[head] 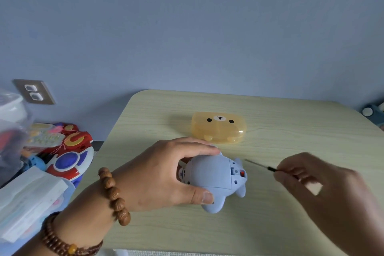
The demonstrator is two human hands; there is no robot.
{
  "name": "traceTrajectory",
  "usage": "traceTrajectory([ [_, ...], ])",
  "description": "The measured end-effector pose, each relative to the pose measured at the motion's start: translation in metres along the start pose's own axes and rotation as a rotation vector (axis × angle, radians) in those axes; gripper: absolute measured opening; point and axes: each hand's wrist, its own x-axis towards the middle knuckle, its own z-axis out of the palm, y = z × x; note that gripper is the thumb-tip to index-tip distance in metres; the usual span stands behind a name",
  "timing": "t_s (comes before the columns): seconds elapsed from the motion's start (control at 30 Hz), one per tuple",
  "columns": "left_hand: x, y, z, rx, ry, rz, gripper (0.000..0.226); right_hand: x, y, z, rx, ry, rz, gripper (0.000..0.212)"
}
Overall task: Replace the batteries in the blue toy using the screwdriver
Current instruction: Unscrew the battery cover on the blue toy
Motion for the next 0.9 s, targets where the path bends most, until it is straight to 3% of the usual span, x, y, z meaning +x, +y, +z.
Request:
traceTrajectory([
  [0.07, 0.000, 0.000, 0.000, 0.000, -0.003, -0.003, 0.074, 0.002, -0.010, -0.011, 0.213, 0.064, -0.012, 0.018],
  [0.13, 0.000, 0.000, 0.000, -0.009, -0.007, -0.011, 0.074, 0.003, -0.021, -0.018, 0.342, 0.075, -0.049, 0.039],
  [0.23, 0.000, -0.001, 0.001, -0.031, -0.001, -0.019, 0.073, 0.006, -0.035, -0.017, 0.227, 0.093, -0.135, 0.012],
  [0.3, 0.000, -0.001, 0.001, -0.040, -0.002, -0.017, 0.072, 0.006, -0.042, -0.014, 0.136, 0.127, -0.176, 0.005],
  [0.9, 0.000, -0.002, 0.001, -0.039, -0.014, -0.007, 0.075, 0.009, -0.052, 0.000, 0.175, 0.136, -0.185, 0.012],
])
